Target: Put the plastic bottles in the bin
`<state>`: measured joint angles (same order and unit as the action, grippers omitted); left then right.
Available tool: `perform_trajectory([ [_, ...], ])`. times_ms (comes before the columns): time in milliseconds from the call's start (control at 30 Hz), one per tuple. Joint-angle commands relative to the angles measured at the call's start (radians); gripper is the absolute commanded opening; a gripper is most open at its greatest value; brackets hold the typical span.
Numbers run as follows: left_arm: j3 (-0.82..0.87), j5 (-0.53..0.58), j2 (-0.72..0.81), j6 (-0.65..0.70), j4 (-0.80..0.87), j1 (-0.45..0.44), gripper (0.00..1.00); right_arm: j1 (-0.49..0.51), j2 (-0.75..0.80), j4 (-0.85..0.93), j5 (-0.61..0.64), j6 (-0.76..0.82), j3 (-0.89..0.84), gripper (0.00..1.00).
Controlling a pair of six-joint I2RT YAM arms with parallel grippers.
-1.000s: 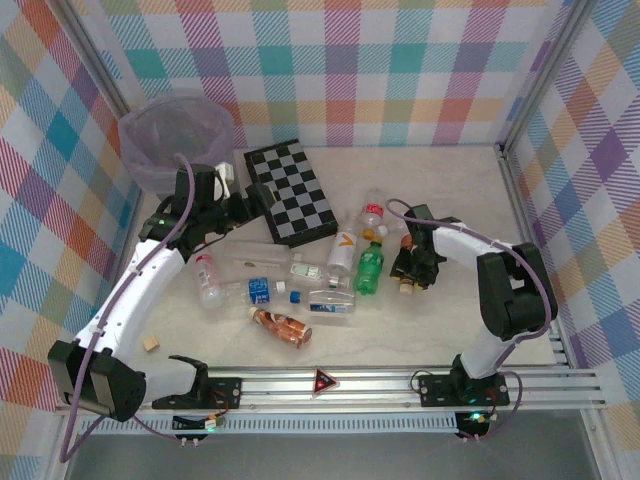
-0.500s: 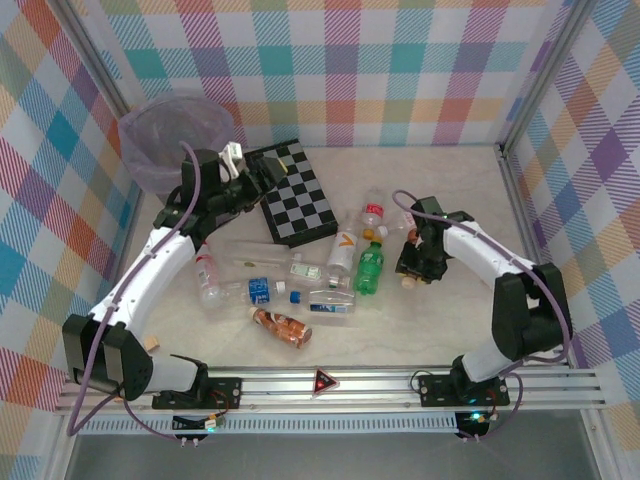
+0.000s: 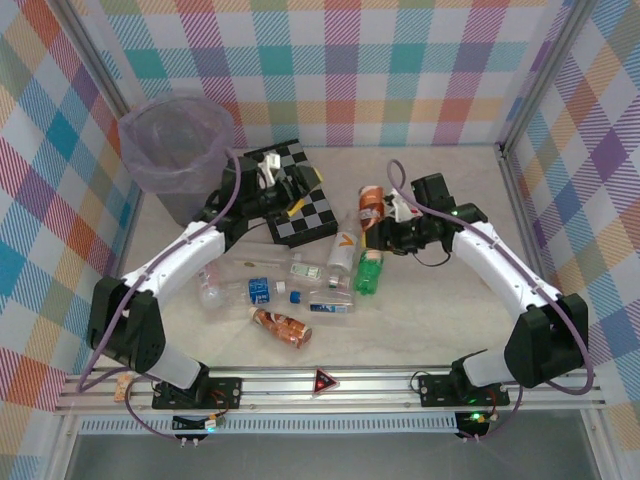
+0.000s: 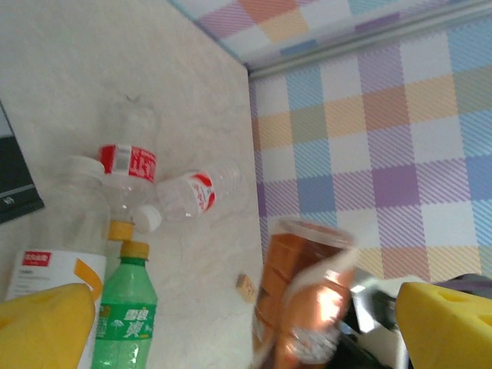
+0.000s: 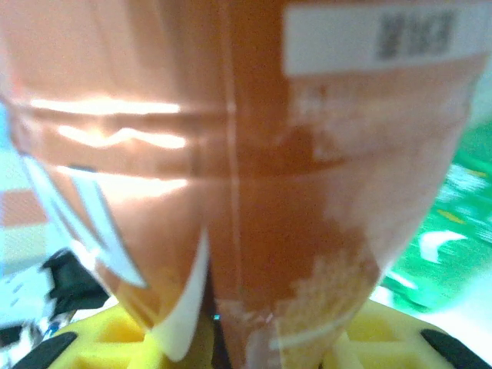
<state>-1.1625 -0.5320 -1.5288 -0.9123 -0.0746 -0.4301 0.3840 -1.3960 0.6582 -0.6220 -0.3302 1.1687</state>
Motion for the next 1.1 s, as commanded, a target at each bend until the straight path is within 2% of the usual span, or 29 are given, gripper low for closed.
perform_trajectory([
  [0, -0.043, -0.045, -0.030, -0.040, -0.105, -0.034, 1.00, 0.034, -0.023, -0.091, -0.197, 0.051, 0.031, 0.23],
  [233, -0.056, -0.072, -0.079, -0.067, -0.166, -0.093, 1.00, 0.046, -0.078, -0.238, -0.248, -0.051, 0.047, 0.23],
  [833, -0.030, -0.094, -0.107, -0.137, -0.302, -0.160, 1.00, 0.049, -0.180, -0.252, -0.217, -0.105, 0.102, 0.24],
  [1067, -0.020, -0.056, -0.060, -0.080, -0.249, -0.158, 1.00, 0.039, -0.204, -0.204, -0.157, -0.135, 0.128, 0.23],
])
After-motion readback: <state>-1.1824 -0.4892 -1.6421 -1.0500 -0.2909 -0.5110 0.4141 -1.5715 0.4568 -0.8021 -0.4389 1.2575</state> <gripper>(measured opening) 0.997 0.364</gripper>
